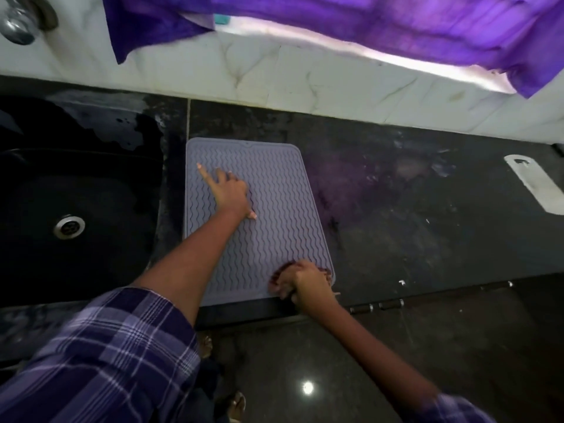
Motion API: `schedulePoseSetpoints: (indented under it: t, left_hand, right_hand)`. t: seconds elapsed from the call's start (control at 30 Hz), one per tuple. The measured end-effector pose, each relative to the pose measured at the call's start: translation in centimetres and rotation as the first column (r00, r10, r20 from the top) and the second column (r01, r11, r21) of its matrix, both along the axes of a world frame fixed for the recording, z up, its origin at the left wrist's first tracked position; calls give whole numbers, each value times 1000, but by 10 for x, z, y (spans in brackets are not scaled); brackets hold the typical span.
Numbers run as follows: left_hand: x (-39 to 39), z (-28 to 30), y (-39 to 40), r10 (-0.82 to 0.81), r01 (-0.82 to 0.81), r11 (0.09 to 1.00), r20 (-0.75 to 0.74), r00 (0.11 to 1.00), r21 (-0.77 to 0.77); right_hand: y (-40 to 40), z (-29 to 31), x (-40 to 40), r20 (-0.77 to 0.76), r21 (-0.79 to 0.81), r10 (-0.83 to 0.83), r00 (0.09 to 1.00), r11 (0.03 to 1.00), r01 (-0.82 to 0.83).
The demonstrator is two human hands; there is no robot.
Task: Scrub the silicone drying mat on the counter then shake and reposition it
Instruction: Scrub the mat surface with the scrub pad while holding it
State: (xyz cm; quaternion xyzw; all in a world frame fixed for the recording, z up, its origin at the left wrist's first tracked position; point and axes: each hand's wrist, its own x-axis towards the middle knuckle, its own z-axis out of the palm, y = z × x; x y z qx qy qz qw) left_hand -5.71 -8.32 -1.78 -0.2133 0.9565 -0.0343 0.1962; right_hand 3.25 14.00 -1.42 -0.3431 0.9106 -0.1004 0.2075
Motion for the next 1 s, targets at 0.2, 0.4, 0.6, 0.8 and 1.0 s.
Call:
schedulePoseSetpoints:
  t: [0.2, 0.4, 0.6, 0.8, 1.0]
  left_hand:
    - [1, -1, 3, -62, 61, 998, -39, 997, -21]
    - [-5, 3, -3, -180, 180, 984, 9, 984, -10]
    - [-39, 20, -30, -130, 135, 965, -37, 991, 225]
    - [-90, 28, -40, -203, 199, 974, 26, 979, 109]
    - [-130, 21, -40, -282, 288, 957, 127, 951, -31]
  right_hand:
    - [-28, 35, -91, 68, -92, -238, 969, 965, 244]
    - [10, -3, -37, -62, 87, -40, 997, 995, 45]
    - [18, 47, -90, 220, 153, 75, 973, 982, -110]
    - [-94, 51, -234, -251, 3, -16, 968, 1000, 17]
    - [-165, 12, -301, -397, 138, -34, 917, 986, 96]
